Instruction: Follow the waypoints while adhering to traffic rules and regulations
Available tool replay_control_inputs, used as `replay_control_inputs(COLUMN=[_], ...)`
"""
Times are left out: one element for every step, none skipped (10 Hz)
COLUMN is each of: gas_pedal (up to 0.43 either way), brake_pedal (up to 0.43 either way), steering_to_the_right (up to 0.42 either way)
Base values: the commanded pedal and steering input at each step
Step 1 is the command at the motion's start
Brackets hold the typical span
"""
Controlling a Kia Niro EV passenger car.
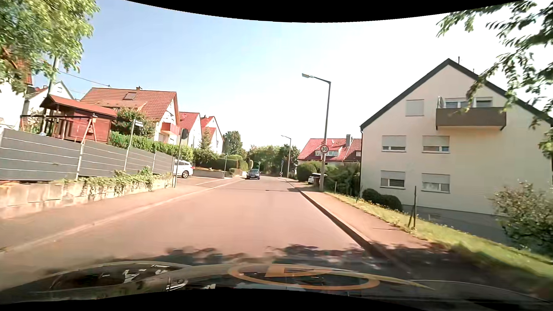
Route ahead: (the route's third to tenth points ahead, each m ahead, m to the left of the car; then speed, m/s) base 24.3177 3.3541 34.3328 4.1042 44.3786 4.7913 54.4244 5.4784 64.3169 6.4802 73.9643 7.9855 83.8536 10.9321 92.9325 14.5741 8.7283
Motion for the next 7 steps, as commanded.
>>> replay_control_inputs(gas_pedal=[0.197,0.197,0.197,0.197,0.209,0.22,0.22], brake_pedal=[0.0,0.0,0.0,0.0,0.0,0.0,0.0], steering_to_the_right=[-0.027,-0.027,-0.026,-0.027,-0.026,-0.026,-0.025])
